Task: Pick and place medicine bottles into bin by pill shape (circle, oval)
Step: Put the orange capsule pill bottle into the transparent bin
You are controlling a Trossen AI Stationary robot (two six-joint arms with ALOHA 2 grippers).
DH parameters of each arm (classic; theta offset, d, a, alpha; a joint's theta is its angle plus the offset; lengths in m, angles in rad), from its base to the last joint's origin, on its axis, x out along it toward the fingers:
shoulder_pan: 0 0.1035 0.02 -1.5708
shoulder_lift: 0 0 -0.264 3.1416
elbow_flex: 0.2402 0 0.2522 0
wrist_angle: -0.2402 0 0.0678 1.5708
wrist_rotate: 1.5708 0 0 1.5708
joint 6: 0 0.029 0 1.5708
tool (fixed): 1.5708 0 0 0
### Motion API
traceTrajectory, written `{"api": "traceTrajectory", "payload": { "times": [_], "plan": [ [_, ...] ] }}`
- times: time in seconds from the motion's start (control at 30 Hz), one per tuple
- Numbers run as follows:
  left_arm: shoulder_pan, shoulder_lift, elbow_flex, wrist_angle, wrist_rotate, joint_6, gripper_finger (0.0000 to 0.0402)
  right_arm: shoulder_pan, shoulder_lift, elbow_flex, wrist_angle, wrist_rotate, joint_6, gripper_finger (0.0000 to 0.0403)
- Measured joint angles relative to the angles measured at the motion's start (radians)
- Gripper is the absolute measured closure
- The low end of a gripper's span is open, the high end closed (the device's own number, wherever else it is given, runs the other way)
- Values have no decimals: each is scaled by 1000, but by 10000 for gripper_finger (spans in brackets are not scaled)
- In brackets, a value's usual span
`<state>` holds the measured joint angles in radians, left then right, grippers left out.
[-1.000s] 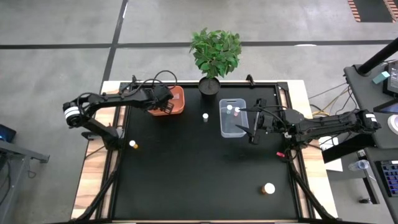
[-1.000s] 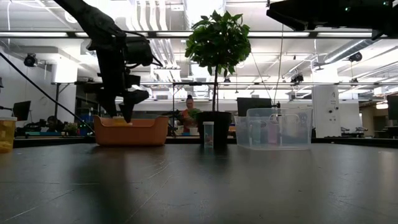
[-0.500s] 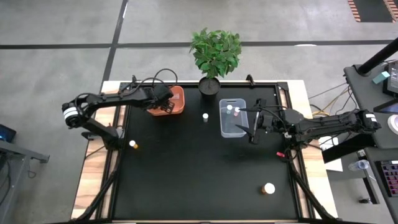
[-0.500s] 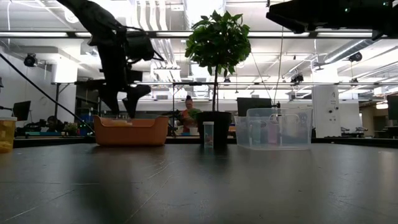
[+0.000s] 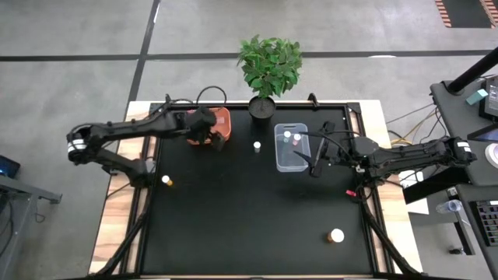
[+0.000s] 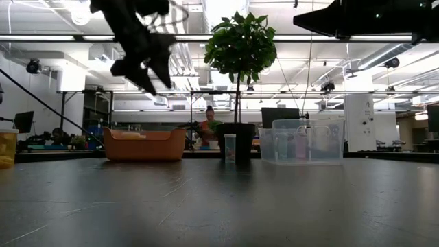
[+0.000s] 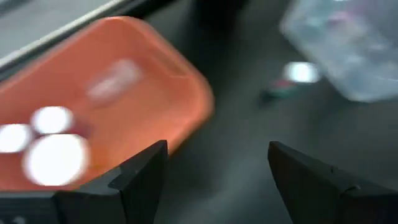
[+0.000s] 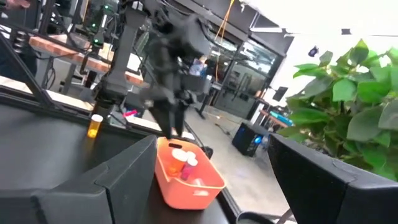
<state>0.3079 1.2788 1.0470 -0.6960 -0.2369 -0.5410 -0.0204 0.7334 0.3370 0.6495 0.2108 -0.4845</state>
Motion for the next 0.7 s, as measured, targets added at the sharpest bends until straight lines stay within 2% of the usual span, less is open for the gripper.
{"api": "traceTrajectory", "payload": {
  "times": [0.17,0.3,0.57,0.7],
  "plan": [
    [-186,-38,4,-2,18,-119,140,0,2,-1,26,0,-14,106],
    [-349,-46,1,-1,23,-203,140,1,2,-1,23,-1,37,106],
    [-673,-18,-26,62,-12,-238,140,28,2,-1,5,-11,248,106],
    [-800,-2,-27,61,-74,-238,140,76,2,-1,6,-12,314,106]
  ]
}}
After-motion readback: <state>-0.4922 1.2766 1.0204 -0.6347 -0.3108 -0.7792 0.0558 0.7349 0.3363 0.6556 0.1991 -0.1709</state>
